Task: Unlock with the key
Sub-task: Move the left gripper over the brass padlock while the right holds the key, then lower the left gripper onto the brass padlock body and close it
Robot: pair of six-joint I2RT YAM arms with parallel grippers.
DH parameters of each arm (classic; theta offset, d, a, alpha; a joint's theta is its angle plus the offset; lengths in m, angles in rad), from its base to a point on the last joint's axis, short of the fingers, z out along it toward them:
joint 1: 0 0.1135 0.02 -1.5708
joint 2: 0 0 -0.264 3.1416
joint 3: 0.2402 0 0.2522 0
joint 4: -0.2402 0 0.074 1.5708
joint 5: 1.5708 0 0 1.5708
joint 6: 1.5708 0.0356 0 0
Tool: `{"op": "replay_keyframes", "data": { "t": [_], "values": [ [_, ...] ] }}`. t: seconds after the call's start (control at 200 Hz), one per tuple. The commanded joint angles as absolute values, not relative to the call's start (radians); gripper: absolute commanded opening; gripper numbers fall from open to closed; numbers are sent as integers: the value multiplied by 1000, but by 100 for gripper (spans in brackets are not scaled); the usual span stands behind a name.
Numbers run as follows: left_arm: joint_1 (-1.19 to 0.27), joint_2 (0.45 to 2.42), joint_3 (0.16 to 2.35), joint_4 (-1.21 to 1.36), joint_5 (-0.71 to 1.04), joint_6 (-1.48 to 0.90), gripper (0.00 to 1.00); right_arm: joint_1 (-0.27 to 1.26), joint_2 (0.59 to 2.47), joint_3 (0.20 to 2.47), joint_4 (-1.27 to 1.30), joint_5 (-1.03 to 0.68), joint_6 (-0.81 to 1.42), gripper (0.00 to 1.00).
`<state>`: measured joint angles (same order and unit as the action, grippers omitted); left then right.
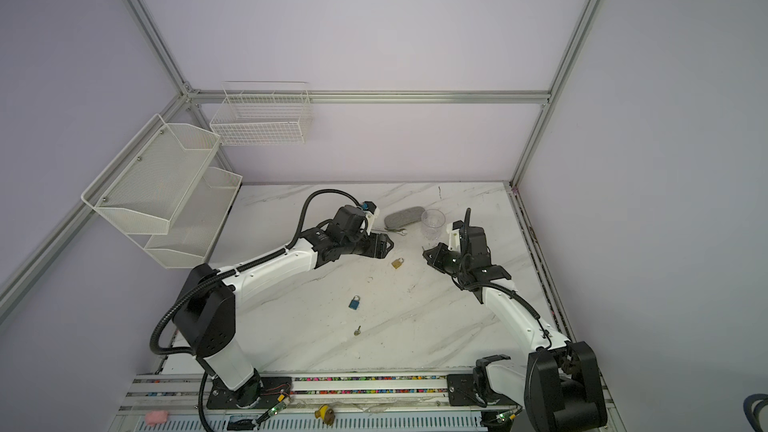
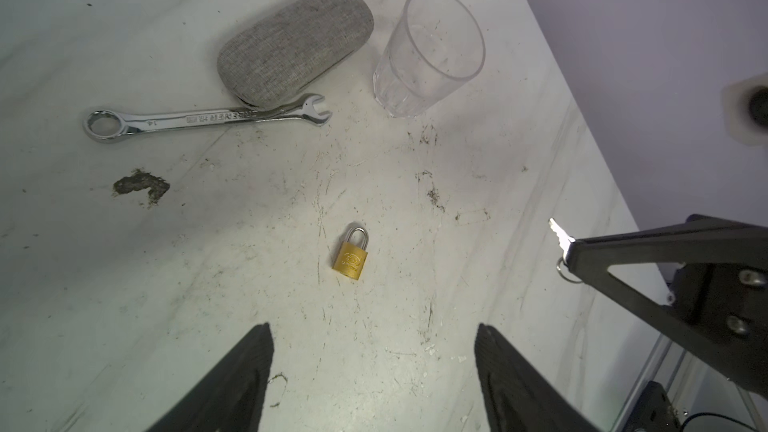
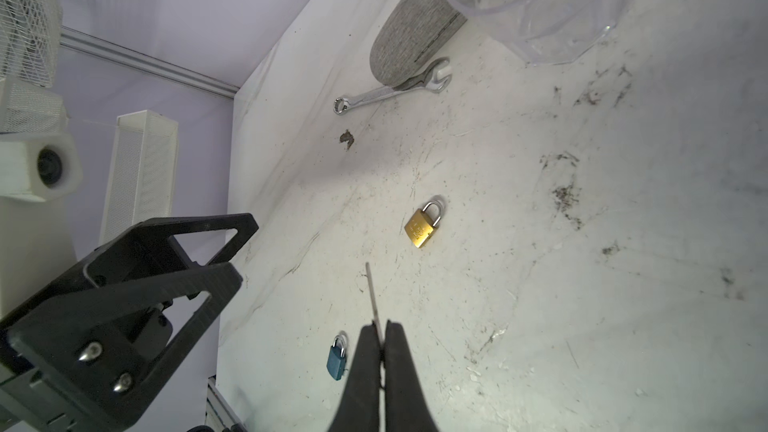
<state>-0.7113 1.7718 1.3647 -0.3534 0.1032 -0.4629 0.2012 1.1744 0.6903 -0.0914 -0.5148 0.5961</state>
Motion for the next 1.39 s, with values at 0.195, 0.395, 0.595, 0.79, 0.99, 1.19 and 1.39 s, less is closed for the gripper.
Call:
{"op": "replay_keyframes", "data": {
  "t": [0.195, 0.395, 0.595, 0.79, 0.99, 1.19, 1.39],
  "values": [
    [-752, 2029, 1656, -492, 4, -408, 77, 161, 1191, 696, -92, -515, 566, 0],
    [-773, 2138, 1731, -514, -34, -428, 77, 143, 1195, 697, -87, -526, 554, 0],
    [-792, 2200, 1770, -521, -86, -440, 74, 130, 1206, 706, -80, -542, 546, 0],
    [-818, 2222, 1775, -528, -110, -463, 69, 126, 1207, 704, -81, -549, 540, 0],
    [-856, 2252, 1810, -591, -146, -507, 63, 121, 1208, 706, -81, -571, 537, 0],
    [-896, 2281, 1840, -667, -246, -543, 56, 116, 1202, 703, -83, -573, 534, 0],
    [-917, 2318, 1882, -723, -272, -580, 52, 112, 1206, 705, -81, -577, 530, 0]
  ]
}}
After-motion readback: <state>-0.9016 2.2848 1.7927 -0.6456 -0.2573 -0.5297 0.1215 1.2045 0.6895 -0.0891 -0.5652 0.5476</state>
